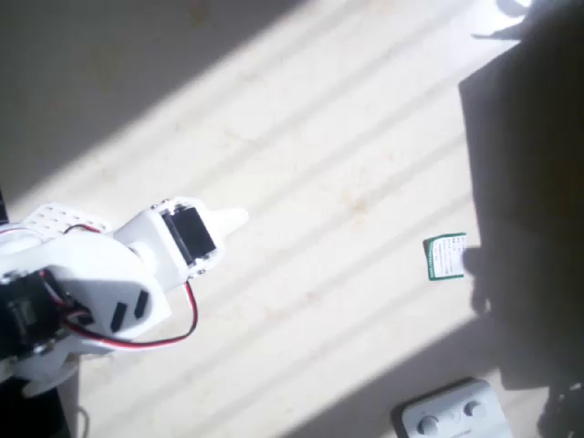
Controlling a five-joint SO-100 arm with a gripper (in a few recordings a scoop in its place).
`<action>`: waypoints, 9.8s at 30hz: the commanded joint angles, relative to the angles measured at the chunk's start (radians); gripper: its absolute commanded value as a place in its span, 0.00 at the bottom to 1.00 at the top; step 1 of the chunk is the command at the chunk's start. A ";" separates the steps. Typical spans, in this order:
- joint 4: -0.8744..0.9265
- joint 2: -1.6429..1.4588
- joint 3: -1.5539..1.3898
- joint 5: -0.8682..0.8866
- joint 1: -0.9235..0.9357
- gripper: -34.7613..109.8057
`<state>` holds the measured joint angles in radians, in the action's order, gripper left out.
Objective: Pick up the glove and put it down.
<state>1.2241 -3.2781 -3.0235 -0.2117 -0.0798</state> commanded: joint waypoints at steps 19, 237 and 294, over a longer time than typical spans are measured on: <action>0.000 -0.005 0.009 -0.006 0.006 0.24; 0.138 2.175 2.433 -0.071 0.354 0.24; 0.138 2.523 2.444 -0.130 0.491 0.37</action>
<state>1.3560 -0.6918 -0.6029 -0.3329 0.4341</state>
